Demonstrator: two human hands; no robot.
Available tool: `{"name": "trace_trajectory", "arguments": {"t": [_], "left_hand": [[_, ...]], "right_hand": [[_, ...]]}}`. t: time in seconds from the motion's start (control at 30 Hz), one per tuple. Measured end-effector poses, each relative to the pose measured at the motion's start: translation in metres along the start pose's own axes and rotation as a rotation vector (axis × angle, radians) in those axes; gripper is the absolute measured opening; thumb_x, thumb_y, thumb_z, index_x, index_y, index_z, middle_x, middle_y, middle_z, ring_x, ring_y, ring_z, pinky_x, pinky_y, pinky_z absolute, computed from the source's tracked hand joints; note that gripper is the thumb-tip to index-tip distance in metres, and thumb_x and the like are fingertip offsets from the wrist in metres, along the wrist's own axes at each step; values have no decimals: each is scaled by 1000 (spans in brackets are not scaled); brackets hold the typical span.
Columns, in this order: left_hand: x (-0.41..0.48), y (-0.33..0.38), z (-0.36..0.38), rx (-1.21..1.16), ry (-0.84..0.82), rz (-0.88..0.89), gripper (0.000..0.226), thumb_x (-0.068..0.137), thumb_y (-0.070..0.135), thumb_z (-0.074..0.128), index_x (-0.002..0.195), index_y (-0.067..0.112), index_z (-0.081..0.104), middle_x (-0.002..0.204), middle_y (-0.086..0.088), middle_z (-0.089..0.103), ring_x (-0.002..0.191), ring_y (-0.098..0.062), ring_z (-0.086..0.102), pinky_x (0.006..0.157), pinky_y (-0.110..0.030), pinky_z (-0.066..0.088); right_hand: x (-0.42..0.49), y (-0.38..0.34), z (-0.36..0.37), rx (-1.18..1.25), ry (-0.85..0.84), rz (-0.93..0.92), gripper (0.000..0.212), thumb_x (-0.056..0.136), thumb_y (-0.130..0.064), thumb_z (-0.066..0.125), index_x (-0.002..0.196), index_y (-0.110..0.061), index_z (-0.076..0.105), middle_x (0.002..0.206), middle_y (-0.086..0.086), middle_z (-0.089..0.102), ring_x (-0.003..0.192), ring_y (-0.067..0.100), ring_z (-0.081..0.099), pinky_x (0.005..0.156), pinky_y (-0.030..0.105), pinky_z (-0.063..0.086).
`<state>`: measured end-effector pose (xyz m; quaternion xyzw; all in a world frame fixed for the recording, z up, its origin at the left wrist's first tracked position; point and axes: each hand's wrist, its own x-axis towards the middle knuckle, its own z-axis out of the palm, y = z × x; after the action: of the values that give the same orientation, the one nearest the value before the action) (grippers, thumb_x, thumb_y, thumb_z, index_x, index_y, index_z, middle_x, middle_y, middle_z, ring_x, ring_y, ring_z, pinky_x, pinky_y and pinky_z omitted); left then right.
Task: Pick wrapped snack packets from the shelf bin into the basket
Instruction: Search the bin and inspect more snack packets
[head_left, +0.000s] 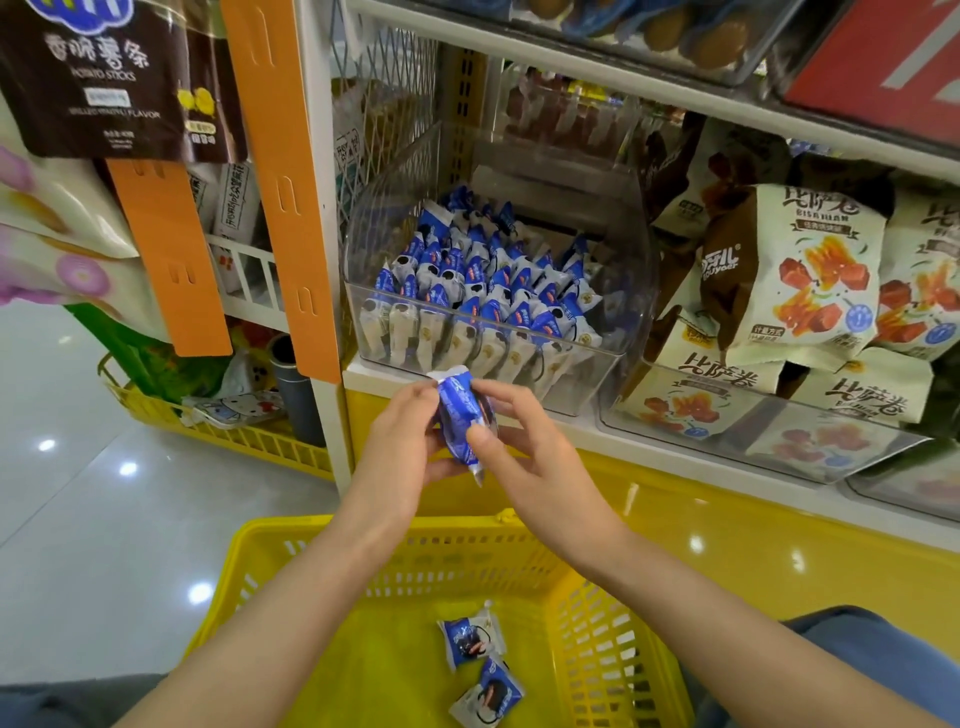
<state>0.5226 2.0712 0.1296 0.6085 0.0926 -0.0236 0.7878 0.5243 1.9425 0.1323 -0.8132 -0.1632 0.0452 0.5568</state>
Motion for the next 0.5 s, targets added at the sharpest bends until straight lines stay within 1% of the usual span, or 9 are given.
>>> {"name": "trace_trajectory", "arguments": {"t": [0.07,0.1,0.13,0.17,0.23,0.3,0.37,0.43,0.5], "left_hand": [[-1,2,-1,-29,-63,-6,37,84,45,48,111,23,60,105,-6,68,96,-18,65,77,-35,52],[-2,2,-1,13,-68,-2,41,80,47,52,113,24,60,106,-4,68,98,-16,65,81,-35,51],[-3,1,-1,61,-55,2,36,81,43,55,112,24,61,105,-3,69,97,-14,66,83,-33,52],[-4,1,-1,97,-36,14,25,86,36,54,108,24,62,102,-3,70,92,-11,67,80,-28,53],[-6,1,-1,149,-6,45,16,93,26,49,101,22,63,95,-1,71,82,-4,67,70,-17,53],[-7,3,-1,217,-13,114,14,94,22,49,97,21,63,87,3,70,75,2,64,64,-11,49],[-6,7,-3,326,-8,229,11,92,15,52,88,21,60,77,8,65,66,7,58,60,-7,43],[-4,10,-6,405,-13,274,7,91,15,54,94,19,58,82,7,65,71,2,59,61,-11,45],[-3,12,-8,449,-26,293,11,91,19,53,101,19,57,87,6,66,75,-1,59,60,-13,45]], "right_hand": [[-1,-2,-1,24,-6,3,42,92,-27,52,133,-33,44,126,-15,54,112,1,55,91,22,48],[-1,-3,-1,17,-6,6,46,91,-25,54,135,-33,41,126,-16,54,113,0,54,93,23,48],[-2,-3,-1,6,-4,13,52,90,-23,57,136,-34,36,126,-18,53,113,-2,53,93,23,47],[-3,-2,0,-1,3,29,59,88,-20,61,138,-32,32,125,-18,53,112,-3,53,93,23,47],[-3,-2,0,17,19,85,66,84,-15,66,137,-26,29,121,-14,57,108,-3,56,90,20,48],[-1,-4,-1,66,12,130,56,82,-12,68,129,-22,40,112,-11,63,99,-5,60,80,13,48],[2,-7,-4,107,-12,133,33,83,-9,66,112,-22,55,103,-8,67,90,-5,62,75,10,48],[3,-10,-7,130,-17,124,25,84,-7,63,99,-26,61,95,-10,69,87,-5,63,76,11,48],[2,-13,-11,126,-10,116,25,84,-7,64,96,-29,62,94,-11,70,87,-2,64,78,12,48]]}}
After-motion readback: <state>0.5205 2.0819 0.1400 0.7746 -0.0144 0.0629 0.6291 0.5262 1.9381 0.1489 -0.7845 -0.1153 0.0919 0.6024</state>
